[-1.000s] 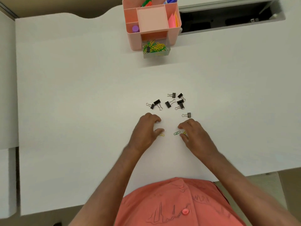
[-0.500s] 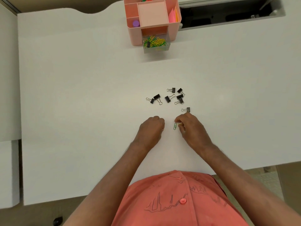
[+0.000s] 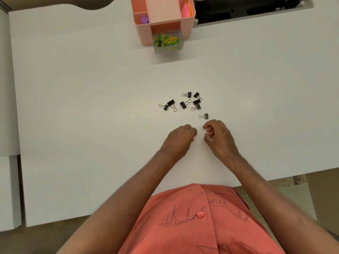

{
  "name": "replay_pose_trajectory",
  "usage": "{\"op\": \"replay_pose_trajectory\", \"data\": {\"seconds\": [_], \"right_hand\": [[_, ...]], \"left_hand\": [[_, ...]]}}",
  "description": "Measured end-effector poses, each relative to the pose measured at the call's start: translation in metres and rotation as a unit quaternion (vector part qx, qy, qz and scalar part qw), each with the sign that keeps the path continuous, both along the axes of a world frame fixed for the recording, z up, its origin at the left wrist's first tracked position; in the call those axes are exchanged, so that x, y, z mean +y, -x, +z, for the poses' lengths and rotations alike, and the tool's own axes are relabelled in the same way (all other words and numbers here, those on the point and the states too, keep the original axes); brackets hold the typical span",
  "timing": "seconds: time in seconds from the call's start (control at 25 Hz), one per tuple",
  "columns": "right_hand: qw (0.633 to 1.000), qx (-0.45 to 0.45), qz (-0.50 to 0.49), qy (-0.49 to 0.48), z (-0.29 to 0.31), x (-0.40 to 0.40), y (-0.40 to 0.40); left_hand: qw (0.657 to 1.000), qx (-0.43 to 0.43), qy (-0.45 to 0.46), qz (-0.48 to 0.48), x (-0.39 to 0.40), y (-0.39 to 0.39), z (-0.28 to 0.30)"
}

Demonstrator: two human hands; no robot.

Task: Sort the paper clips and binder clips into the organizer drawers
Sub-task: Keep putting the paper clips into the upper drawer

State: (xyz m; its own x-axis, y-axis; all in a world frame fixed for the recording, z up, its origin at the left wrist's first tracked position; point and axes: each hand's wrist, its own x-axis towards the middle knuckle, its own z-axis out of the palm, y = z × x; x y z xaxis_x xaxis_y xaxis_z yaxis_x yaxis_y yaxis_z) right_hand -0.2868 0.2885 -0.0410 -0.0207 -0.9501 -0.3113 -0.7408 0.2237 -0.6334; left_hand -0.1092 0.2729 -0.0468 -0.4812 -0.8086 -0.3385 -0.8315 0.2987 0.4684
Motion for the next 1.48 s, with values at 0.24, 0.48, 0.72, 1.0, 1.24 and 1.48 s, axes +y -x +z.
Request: {"op": "replay_pose_trajectory", "data": {"seconds": [0.24,0.48,0.72,1.0,1.24,1.48], "right_hand": [[0.997,-0.048,-0.050,-0.036,0.002,0.002,0.006],[0.994,-0.065,-0.067,-0.057,0.005,0.002,-0.003],[0.991,-0.084,-0.068,-0.081,0.007,0.002,-0.011],[0.981,-0.129,-0.097,-0.107,0.006,0.001,-0.014],[0.782,-0.493,-0.283,-0.257,0.020,-0.019,-0.041],[0.768,-0.533,-0.222,-0.279,0.035,-0.072,-0.057]], "left_hand": [[0.998,-0.017,-0.013,0.052,0.001,0.007,0.005],[0.994,-0.060,-0.048,0.082,-0.008,0.016,0.018],[0.991,-0.101,-0.065,0.053,-0.012,0.020,0.027],[0.988,-0.008,-0.069,0.135,-0.004,0.010,0.017],[0.921,0.183,-0.129,0.317,-0.017,-0.005,0.027],[0.899,0.243,-0.098,0.351,-0.055,-0.025,0.041]]}}
